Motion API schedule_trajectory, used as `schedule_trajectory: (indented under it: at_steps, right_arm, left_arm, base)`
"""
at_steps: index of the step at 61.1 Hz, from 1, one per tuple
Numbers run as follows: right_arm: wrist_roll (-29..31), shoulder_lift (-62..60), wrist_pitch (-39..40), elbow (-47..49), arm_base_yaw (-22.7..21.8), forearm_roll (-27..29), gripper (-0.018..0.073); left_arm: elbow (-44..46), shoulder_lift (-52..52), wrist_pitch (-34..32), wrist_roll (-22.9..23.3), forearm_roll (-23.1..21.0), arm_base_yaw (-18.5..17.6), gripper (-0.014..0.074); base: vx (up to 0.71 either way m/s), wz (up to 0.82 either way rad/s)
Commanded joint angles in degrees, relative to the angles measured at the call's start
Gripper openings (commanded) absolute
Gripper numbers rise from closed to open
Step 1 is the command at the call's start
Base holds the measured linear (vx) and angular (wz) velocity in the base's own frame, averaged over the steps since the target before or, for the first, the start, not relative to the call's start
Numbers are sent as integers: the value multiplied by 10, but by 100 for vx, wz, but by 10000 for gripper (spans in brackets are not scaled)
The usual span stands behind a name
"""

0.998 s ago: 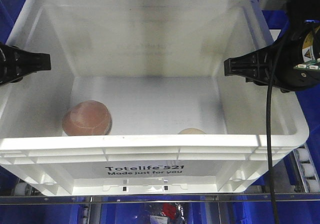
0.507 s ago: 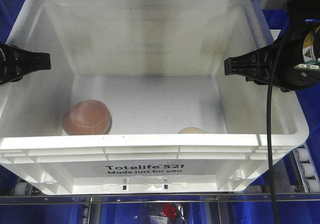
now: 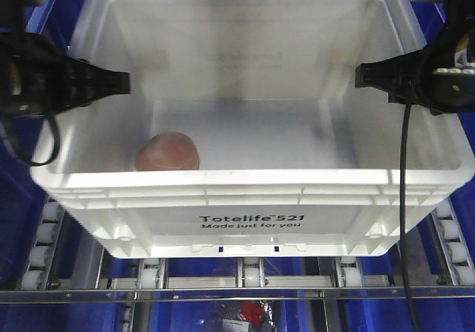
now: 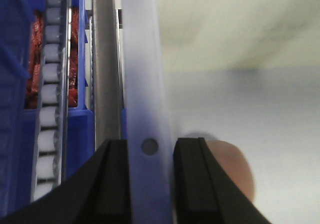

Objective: Place moving items into box and shelve
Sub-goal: 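Lower the tote onto the roller shelf and open both grippers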

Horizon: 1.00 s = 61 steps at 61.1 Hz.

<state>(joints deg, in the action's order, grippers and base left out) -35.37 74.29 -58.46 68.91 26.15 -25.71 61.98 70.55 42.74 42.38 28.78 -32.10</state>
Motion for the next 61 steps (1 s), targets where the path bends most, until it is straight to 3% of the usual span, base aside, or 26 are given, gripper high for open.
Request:
schedule_trajectory:
  at_steps: [1,8,15,25,33,42,53,61]
  right_arm:
    - [2,9,81,23,-17,-42,98]
    - [2,32,107,23,-16,-40,117]
    - [2,52,117,23,-15,-40,183]
    - [10,55,122,24,-15,-35,414]
    - [45,33,121,23,-15,-7,614]
    - [94,-13,125,9,-15,29,711]
    - [142,-131,190,-103,-15,60,681]
    - [211,-231,188,-163,-15,103,630]
  left_arm:
    - [23,8,-72,5,80,-2,99]
    - [23,34,-72,49,144,-2,120]
    - [25,45,-75,105,195,-2,205]
    - [27,42,-67,103,187,-2,443]
    - [27,17,-39,85,154,-2,605]
    - [27,-38,-11,-15,72,-2,666]
    - [12,-127,50,-215,-84,-2,647]
    - [-46,-207,39,-313,-174,-2,610]
  base:
    - [0,0]
    - [0,0]
    - [0,0]
    - [0,0]
    - [0,0]
    - [0,0]
    - [0,0]
    - [0,0]
